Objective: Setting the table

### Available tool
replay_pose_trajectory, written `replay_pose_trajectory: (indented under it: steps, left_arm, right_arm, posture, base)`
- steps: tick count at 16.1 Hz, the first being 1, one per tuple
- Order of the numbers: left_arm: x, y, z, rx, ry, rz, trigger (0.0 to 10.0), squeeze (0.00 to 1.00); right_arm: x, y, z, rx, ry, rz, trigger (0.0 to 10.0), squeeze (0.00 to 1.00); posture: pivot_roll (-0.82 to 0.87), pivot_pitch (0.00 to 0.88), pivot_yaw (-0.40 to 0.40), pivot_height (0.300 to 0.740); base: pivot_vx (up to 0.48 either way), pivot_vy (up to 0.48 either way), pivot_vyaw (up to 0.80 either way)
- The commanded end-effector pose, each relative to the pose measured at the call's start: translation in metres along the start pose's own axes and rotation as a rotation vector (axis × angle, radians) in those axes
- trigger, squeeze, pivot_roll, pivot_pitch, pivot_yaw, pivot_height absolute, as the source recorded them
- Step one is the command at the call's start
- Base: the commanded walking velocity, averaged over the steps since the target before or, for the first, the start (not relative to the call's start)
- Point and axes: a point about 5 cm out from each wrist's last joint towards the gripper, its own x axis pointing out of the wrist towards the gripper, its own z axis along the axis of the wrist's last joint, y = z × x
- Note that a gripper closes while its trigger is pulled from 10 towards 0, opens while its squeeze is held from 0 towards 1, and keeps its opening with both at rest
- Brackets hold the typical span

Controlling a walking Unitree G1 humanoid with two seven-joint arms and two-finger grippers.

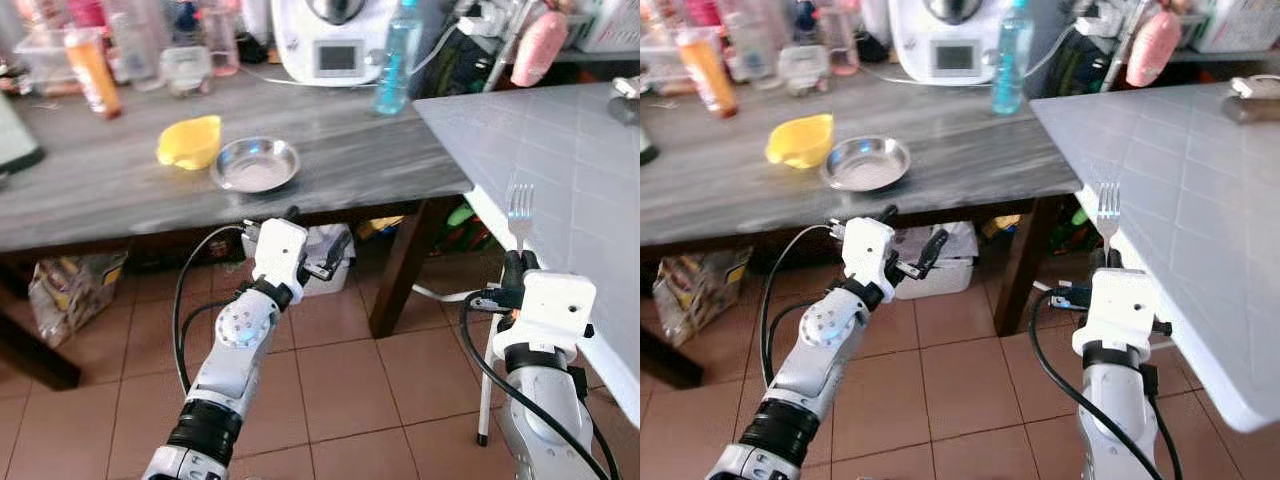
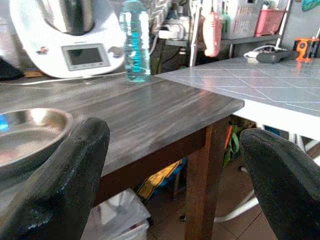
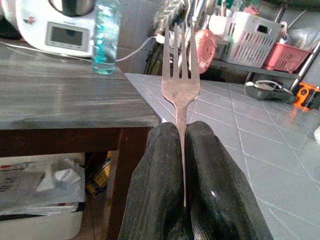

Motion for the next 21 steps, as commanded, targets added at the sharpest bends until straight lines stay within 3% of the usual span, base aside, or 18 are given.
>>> replay_pose_trajectory:
  steps: [1,6,21]
  left_arm:
    - [0.0018,-0.0059,0.0007,-0.004,-0.002,-0.023,10.0,0.0]
    - [0.0016,-0.0049,0.0004,-0.003,-0.002,-0.02,10.0,0.0]
    - [0.0013,-0.0039,0.0016,0.007,-0.007,-0.018,10.0,0.0]
  right_arm:
    - [-0.0002,-0.0059,0.0031,-0.025,-0.011,-0.019,10.0,0.0]
    - [0.0001,-0.0042,0.0035,-0.027,-0.013,-0.015,10.0,0.0]
    - [-0.0001,-0.0027,0.0019,-0.027,-0.012,-0.005,10.0,0.0]
  posture:
    - [-0.01,0.117,-0.025,0.74]
    - [-0.01,0.118,-0.026,0.74]
    - [0.0,0.116,-0.026,0.74]
  base:
    - [0.375,0.0,0.0]
    - [0.373,0.0,0.0]
    - [0.372,0.0,0.53]
